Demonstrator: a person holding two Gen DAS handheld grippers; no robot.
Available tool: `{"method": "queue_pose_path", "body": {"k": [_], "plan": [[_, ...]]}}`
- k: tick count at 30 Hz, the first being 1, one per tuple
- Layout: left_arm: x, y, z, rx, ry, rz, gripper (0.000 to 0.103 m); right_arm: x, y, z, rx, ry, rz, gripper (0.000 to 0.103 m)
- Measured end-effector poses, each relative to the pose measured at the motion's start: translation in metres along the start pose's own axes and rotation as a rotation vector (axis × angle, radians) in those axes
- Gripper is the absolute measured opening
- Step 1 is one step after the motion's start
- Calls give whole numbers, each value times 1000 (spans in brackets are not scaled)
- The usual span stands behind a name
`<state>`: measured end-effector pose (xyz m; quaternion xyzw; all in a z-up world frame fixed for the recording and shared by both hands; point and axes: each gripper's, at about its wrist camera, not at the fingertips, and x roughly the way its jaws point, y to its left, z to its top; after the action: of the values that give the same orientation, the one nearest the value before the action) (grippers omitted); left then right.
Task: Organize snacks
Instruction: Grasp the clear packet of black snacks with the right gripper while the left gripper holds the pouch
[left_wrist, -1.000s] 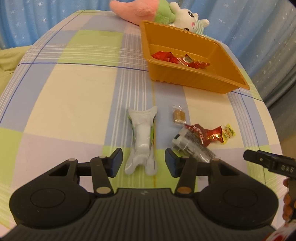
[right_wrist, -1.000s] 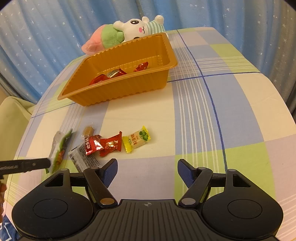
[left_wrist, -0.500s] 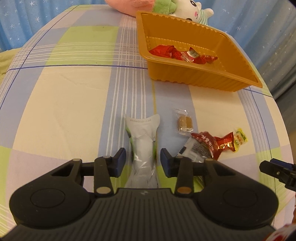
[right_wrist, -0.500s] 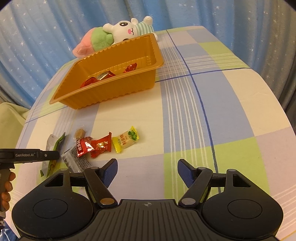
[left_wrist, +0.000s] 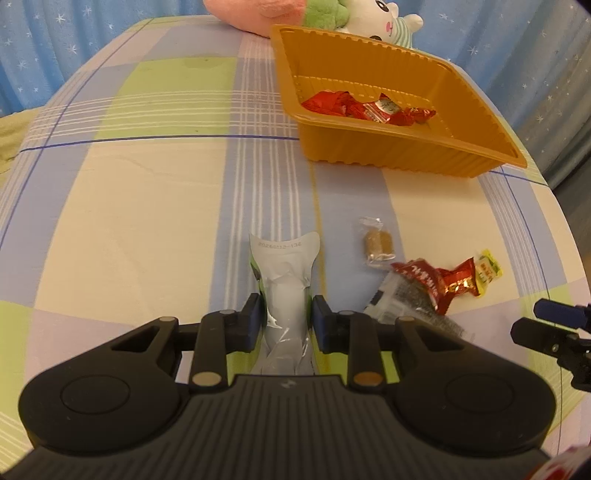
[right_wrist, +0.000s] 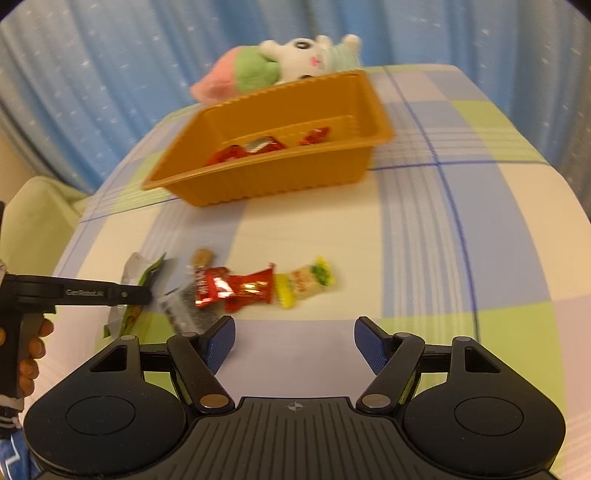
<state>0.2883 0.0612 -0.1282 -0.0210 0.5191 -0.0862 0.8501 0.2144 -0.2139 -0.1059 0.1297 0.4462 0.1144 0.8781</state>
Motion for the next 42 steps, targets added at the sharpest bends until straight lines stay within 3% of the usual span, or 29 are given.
{"method": "queue_pose_path", "body": {"k": [10,13,15,23,42], "plan": [[-25,29,-13,-67,-22,32,26,22,37,2,-187,15,116,70],[-32,34,-16,-83,-29,37,26,34,44,3,-222,45,142,56],[-35,36,-18,-91,-33,40,26,41,49,4,-244,55,150,56],[-43,40,-24,-102,-41,42,26,63,64,1,-304,90,162,47],[-51,43,-26,-98,-54,58,26,87,93,1,-389,97,89,43]]}}
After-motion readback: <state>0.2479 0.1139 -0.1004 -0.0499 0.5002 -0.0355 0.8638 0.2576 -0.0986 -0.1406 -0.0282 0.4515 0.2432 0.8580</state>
